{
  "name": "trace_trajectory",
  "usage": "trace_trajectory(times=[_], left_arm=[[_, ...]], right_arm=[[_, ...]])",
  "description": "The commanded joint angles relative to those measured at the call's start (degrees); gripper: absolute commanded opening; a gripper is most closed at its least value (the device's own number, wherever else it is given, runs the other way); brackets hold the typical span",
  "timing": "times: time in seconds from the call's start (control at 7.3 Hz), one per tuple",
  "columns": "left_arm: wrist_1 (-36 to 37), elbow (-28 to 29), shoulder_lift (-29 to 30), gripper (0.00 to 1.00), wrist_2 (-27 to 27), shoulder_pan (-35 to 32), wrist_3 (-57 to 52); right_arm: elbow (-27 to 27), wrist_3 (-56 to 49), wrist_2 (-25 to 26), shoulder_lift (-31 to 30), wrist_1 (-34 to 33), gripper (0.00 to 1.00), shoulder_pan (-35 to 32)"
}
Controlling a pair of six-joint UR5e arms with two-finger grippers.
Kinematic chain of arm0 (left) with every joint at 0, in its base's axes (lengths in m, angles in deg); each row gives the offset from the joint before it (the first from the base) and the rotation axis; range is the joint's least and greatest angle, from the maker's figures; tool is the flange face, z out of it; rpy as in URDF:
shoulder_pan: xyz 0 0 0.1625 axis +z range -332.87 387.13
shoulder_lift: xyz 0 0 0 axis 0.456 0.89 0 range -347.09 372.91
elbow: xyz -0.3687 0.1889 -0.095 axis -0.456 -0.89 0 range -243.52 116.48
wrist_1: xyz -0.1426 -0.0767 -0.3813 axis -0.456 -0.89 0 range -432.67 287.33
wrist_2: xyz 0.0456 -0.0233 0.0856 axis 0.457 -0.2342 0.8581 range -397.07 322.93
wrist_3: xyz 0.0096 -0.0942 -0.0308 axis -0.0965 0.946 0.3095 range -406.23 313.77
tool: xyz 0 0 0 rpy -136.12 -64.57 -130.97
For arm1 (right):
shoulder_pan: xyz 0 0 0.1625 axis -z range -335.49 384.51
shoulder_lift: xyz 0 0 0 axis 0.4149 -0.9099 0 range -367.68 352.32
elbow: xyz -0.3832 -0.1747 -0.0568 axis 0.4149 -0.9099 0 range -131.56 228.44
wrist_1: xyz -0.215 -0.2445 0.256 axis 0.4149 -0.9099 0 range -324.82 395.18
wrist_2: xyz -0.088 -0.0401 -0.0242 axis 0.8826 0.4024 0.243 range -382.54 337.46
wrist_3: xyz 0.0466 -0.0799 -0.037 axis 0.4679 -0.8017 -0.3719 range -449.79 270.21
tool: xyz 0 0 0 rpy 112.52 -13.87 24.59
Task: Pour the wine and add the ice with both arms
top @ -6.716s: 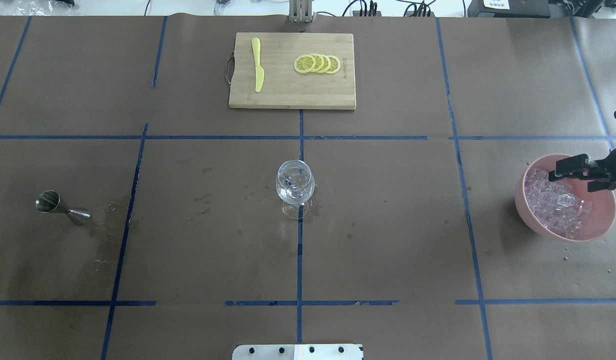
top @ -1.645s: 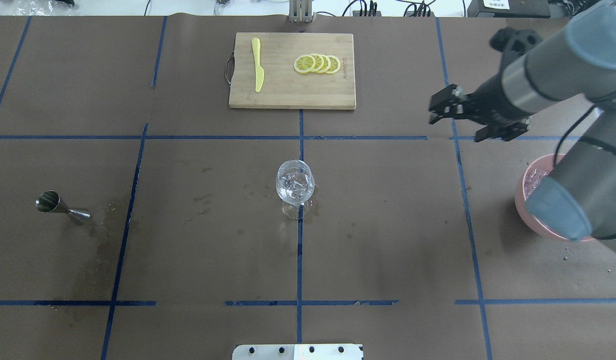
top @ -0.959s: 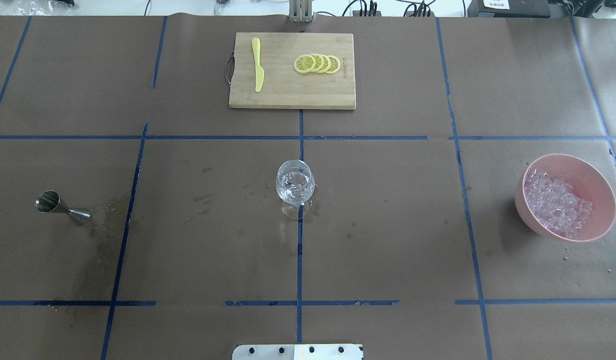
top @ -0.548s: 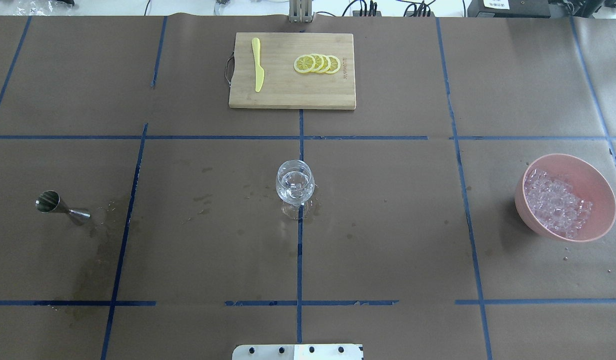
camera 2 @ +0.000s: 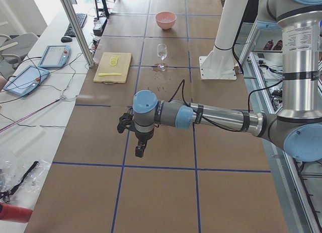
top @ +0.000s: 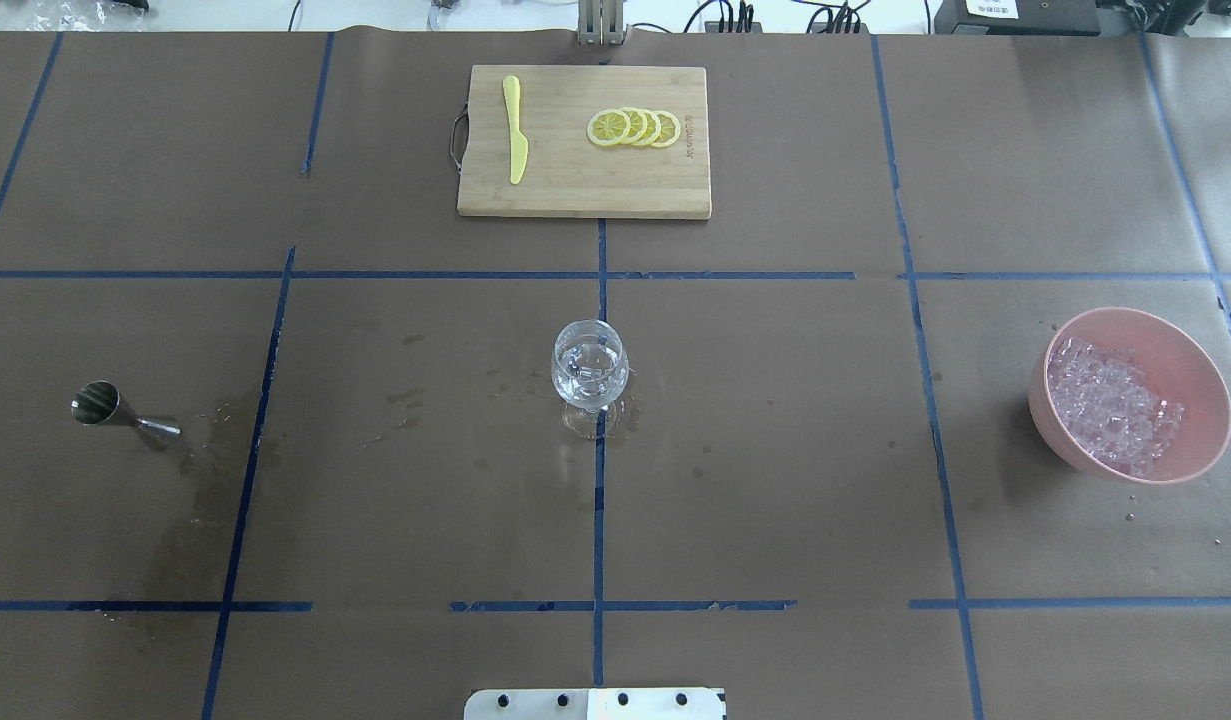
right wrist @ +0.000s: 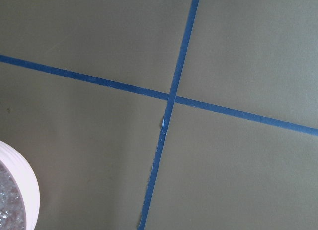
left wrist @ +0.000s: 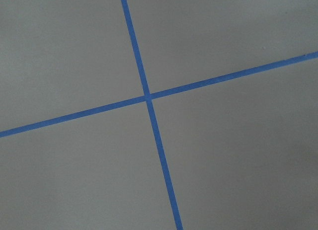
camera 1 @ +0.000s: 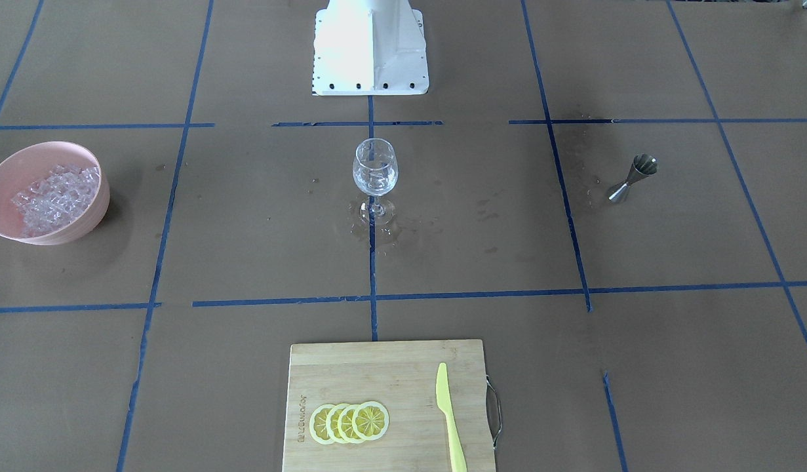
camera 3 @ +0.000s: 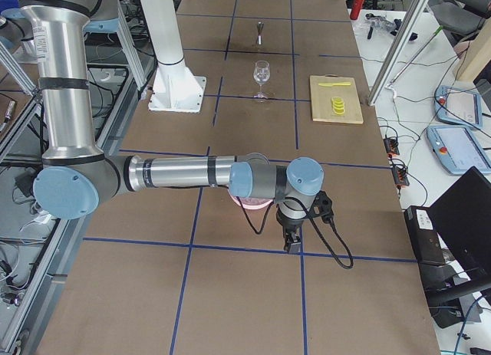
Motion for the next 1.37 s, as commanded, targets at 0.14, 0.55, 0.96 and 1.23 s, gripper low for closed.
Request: trace_trajectory(times=[0.14, 0.55, 0.96, 1.23], left_arm=[[-5.9, 2.4, -0.3, 1.00, 0.0, 0.2, 0.0], [-5.6, 2.8, -0.1, 1.00, -0.6, 0.0, -0.4], [-4.8, 2.8, -0.2, 1.00, -5.1, -0.1, -0.5], [-4.8, 1.9, -0.3, 1.00, -5.1, -0.2, -0.5]], right_arm=[[-0.1, 0.1, -0.4, 0.1, 0.3, 1.00, 0.1], [-0.8, 2.4, -2.2, 0.2, 0.2, 1.00, 0.1], [-0.3, 3.7, -2.4, 0.1, 0.4, 1.00, 0.1], [-0.4, 3.7, -2.3, 0.1, 0.6, 1.00, 0.1]])
